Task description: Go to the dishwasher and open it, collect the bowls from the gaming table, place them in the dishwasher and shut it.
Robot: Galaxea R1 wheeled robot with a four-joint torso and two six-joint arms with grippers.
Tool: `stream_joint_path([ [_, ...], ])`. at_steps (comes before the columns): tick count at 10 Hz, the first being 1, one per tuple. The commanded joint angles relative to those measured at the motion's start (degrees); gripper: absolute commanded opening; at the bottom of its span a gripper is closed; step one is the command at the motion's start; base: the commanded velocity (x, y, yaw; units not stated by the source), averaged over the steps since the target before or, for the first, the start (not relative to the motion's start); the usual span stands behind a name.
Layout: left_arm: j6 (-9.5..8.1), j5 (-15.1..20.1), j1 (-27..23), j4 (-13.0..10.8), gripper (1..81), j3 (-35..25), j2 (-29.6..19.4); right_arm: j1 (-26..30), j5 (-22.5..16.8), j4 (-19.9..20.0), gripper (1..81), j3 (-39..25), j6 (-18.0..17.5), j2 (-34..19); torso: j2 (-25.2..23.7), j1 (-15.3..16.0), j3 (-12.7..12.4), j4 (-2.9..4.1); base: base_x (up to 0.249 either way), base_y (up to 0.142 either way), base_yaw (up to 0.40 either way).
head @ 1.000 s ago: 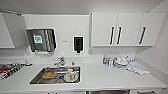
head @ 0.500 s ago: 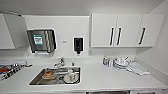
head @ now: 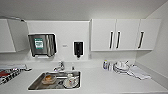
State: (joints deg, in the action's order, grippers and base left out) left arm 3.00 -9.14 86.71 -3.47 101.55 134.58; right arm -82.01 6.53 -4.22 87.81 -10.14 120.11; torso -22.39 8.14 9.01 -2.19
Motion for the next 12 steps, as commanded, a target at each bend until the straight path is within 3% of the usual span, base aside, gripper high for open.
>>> stream_joint_path([
  [1, 0.34, 1.3, -3.1, -0.7, 81.1, -6.9, -6.2, 4.4, -2.0, 0.9, 81.1, -2.4, -0.4, -4.4, -5.5, 3.5, 5.2, 0.00, 0.000, 0.000, 0.000],
  [2, 0.34, 1.3, -3.1, -0.7, 81.1, -8.4, -7.3, 4.5, -1.9, 0.9, 81.1, -2.2, -0.8, -4.7, -12.6, 8.0, 11.6, 0.00, 0.000, 0.000, 0.000],
  [3, 0.34, 1.2, -3.1, -0.7, 81.1, -9.9, -8.6, 4.7, -1.7, 0.8, 81.1, -2.5, -1.5, -5.1, -8.9, 5.6, 8.2, 0.00, 0.000, 0.000, 0.000],
  [4, 0.34, 0.8, -3.1, -0.7, 81.1, -11.4, -10.0, 5.0, -1.7, 0.9, 81.1, -3.0, -1.7, -5.6, -10.9, 6.9, 10.1, 0.00, 0.000, 0.000, 0.000],
  [5, 0.34, 0.4, -3.1, -0.7, 81.1, -12.6, -11.3, 5.2, -1.6, 0.9, 81.1, -3.7, -1.7, -6.0, -13.0, 8.3, 6.7, 0.00, 0.000, 0.000, 0.000],
  [7, 0.34, -1.2, -3.3, -1.5, 81.1, -16.4, -15.7, 5.9, -1.6, 0.8, 81.1, -4.2, -1.7, -6.2, -16.2, 10.4, 9.1, 0.00, 0.000, 0.000, 0.000],
  [8, 0.17, -4.4, -3.3, -2.2, 81.1, -19.4, -19.2, 6.4, -1.8, 0.9, 81.1, -4.8, -1.7, -6.5, -17.9, 11.4, 9.6, 0.00, 0.000, 0.000, 0.000],
  [12, 0.34, -5.0, -3.2, -6.8, 81.1, -32.7, -30.5, 7.6, -1.9, 0.9, 81.1, -5.6, -2.5, -8.1, -26.1, 16.5, 9.9, 0.00, 0.000, 0.000, 0.000],
])
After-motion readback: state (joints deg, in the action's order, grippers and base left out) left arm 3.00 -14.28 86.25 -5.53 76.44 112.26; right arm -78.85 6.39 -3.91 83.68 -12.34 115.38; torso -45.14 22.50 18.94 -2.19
